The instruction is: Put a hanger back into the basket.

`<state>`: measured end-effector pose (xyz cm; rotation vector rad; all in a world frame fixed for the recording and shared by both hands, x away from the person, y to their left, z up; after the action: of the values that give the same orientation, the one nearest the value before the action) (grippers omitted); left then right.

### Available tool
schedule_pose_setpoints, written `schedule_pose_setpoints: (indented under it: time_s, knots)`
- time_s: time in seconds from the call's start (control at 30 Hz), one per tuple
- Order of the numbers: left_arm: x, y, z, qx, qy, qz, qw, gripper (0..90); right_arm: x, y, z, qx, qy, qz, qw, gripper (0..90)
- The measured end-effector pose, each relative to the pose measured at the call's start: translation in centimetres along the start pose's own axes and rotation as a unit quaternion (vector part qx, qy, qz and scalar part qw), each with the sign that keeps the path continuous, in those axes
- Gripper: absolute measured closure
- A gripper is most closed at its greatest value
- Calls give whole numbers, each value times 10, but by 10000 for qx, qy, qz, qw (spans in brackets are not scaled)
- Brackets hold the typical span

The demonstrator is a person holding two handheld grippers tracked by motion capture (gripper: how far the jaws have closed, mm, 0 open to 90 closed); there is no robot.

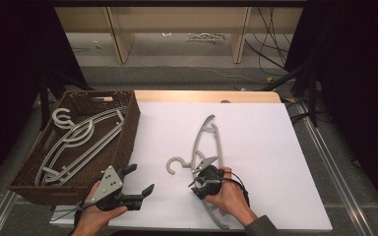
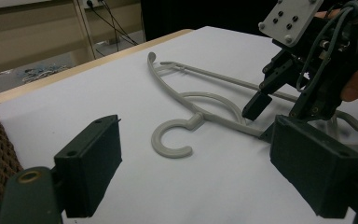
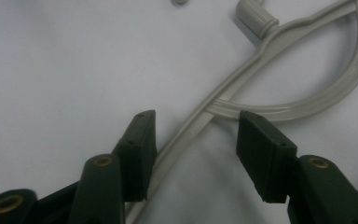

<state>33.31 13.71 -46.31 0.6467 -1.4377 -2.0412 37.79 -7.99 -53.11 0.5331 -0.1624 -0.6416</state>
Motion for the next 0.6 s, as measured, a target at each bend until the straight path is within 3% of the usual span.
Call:
schedule_pose_setpoints:
  time_s: [0.1, 0.3, 0.6]
  knots:
    - [0, -1, 0, -35, 5, -22, 10000, 164, -5, -1, -1, -180, 117, 71, 9997, 550]
    - [0, -1, 0, -50, -3, -21, 10000, 166, -7, 1, -1, -441, 38, -49, 9990, 554]
    - [1, -2, -2, -93, -48, -54, 9999, 169, -8, 3, -2, -590, -25, -41, 9982, 565]
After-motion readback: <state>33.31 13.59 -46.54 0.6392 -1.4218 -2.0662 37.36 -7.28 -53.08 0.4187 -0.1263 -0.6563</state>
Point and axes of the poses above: each handheld gripper's, and its own axes: z roughly backward along the jaws, y roughly out of its top, x roughly to its right, the point moved 7 cm from there along -z, roughly forward along the jaws, and after that the axes turned 3 degrees about -z, right-handed, at the moved point
